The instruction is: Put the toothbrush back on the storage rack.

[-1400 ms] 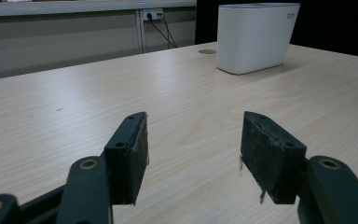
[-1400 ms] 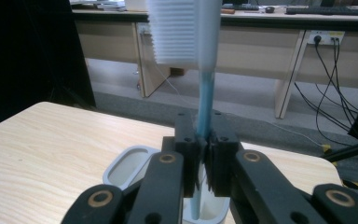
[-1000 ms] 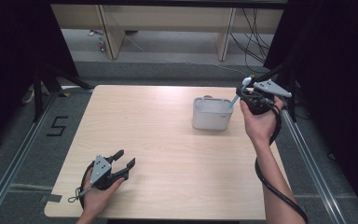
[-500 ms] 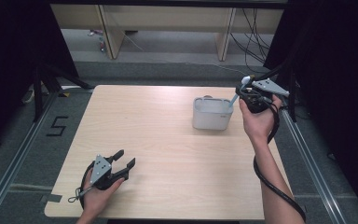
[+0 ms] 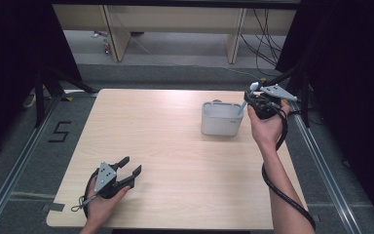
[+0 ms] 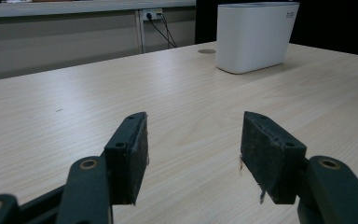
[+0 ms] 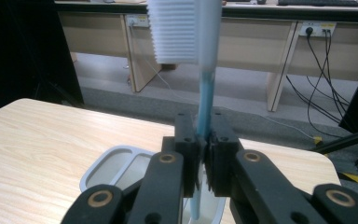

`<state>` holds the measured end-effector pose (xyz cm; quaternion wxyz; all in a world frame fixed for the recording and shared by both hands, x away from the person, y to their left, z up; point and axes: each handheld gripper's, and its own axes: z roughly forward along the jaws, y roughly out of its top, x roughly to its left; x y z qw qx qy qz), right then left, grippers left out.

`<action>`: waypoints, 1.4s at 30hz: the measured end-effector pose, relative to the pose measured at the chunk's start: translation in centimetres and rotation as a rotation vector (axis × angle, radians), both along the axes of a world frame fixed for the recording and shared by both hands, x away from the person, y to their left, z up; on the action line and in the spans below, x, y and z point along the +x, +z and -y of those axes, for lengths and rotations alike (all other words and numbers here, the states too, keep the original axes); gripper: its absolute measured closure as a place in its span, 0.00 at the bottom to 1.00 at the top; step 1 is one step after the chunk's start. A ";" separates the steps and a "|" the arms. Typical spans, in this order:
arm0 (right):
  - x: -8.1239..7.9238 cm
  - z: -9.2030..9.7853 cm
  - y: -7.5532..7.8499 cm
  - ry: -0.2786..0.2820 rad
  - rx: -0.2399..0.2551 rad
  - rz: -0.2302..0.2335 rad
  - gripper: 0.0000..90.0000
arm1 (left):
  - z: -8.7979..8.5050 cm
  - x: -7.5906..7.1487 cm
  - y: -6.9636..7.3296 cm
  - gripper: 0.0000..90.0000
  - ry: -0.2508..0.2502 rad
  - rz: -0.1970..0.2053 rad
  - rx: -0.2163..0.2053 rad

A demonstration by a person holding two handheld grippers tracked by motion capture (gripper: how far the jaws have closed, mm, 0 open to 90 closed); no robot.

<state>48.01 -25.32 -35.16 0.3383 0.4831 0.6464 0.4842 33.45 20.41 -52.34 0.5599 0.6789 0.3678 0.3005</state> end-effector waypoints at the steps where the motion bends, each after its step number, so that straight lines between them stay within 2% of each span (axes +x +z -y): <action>1: 0.0 0.0 0.0 0.000 0.000 0.000 0.95 | 0.0 0.0 0.0 0.46 0.000 0.000 0.000; 2: -0.1 -0.1 -0.1 -0.013 0.019 -0.021 0.95 | 0.0 0.0 0.0 0.46 0.000 0.000 0.000; 3: 0.1 0.0 -0.3 0.002 -0.001 -0.004 0.95 | 0.0 0.0 0.0 0.46 -0.001 0.000 0.000; 4: 0.1 0.0 -0.3 -0.004 -0.005 -0.008 0.95 | 0.0 0.0 0.0 0.46 -0.001 0.000 0.000; 14: 0.3 -0.1 -1.0 -0.008 0.007 -0.010 0.95 | 0.0 0.0 0.0 0.46 -0.001 -0.001 -0.001; 17: 0.6 -0.1 -1.2 -0.012 0.014 -0.029 0.95 | 0.0 0.0 0.0 0.46 -0.001 0.000 -0.007; 22: 0.8 -0.3 -1.6 -0.011 0.007 -0.029 0.95 | 0.0 0.0 0.0 0.46 -0.002 0.000 -0.006; 25: 0.9 -0.3 -1.9 -0.011 0.023 -0.048 0.94 | 0.0 -0.1 0.0 0.46 -0.002 0.000 -0.005; 37: 1.3 -0.1 -3.4 -0.024 0.007 -0.066 0.94 | 0.0 -0.1 0.0 0.45 -0.008 -0.002 -0.007; 39: 1.4 -0.2 -3.9 -0.035 0.010 -0.073 0.94 | 0.0 -0.1 0.0 0.45 -0.007 -0.001 -0.009; 40: 1.3 -0.4 -4.0 -0.048 0.039 -0.097 0.94 | 0.0 -0.1 0.0 0.45 -0.006 -0.002 -0.008; 41: 1.5 -0.2 -4.2 -0.040 0.016 -0.077 0.94 | 0.1 -0.1 0.0 0.45 -0.007 -0.003 -0.005; 42: 1.5 -0.1 -4.3 -0.039 0.008 -0.081 0.94 | 0.1 -0.1 0.0 0.46 -0.007 -0.003 -0.005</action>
